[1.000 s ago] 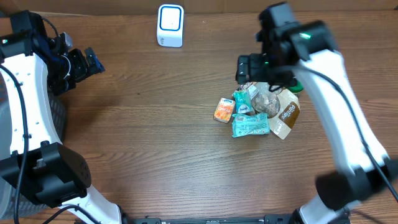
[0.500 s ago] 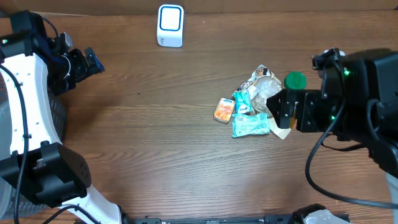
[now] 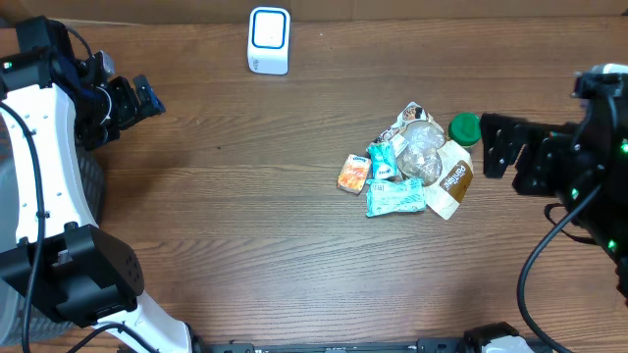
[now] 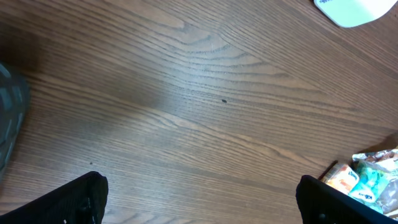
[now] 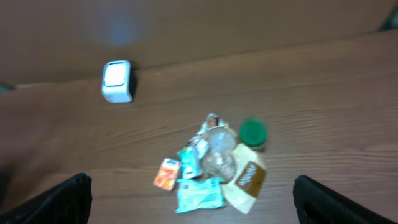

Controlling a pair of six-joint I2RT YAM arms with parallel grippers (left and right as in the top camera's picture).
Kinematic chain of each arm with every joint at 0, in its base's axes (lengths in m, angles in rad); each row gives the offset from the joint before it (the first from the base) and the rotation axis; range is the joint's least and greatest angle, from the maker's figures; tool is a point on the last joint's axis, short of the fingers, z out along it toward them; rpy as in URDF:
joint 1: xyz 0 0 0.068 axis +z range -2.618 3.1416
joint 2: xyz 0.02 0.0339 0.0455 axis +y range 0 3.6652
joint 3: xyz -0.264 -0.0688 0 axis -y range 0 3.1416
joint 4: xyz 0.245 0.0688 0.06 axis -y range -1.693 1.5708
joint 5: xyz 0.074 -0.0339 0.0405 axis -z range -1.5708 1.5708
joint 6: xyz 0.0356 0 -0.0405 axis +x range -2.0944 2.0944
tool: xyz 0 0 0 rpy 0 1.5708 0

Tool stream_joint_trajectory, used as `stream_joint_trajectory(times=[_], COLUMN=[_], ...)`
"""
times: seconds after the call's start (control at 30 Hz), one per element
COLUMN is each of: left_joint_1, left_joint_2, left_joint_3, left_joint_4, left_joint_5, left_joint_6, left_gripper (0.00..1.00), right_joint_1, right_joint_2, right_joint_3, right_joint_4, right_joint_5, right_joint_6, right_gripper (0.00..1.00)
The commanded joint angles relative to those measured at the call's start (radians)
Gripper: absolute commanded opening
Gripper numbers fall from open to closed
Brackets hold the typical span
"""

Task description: Scan the item barcode

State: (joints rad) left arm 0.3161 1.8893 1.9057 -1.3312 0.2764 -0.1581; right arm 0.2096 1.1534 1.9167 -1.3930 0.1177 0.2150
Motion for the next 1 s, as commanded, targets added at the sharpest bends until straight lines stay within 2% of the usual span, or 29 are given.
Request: stream_joint_trajectory(times=[0.0, 0.13, 0.4, 0.53, 0.77, 0.97], left_joint_1=[-0.003, -0.003, -0.002, -0.002, -0.002, -0.002], left_joint_2=[-0.010, -0.010, -0.010, -0.010, -0.010, -0.010], left_joint_3=[0.014, 0.014, 0.014, 0.014, 0.014, 0.014], left_joint_4=[0.001, 0.001, 0.001, 0.000, 0.001, 0.000], left_joint_5=[0.005, 0.005, 0.005, 0.005, 0.005, 0.005], left_joint_6=[-0.006, -0.006, -0.006, -0.006, -0.006, -0.006], left_gripper=[1.00, 1.00, 0.99, 1.00, 1.00, 1.00], right_joint_1=[-0.080, -0.151, -0.245, -0.245, -0.198, -0.127], right_joint_2=[-0.082, -0.188, -0.467, -0.626, -0.868, -1.041], right_joint_3=[-0.152, -0.407, -1.054, -1.347, -1.686, -1.852], right_joint_4=[0.155, 0.398, 1.008, 1.237, 1.394, 1.415], right_joint_5=[-0.062, -0.140, -0.267, -0.269, -0.240, -0.181], right_joint_6=[-0.118, -0.188, -0.187, -0.187, -0.187, -0.187], right_gripper=[1.00, 1.00, 1.00, 1.00, 1.00, 1.00])
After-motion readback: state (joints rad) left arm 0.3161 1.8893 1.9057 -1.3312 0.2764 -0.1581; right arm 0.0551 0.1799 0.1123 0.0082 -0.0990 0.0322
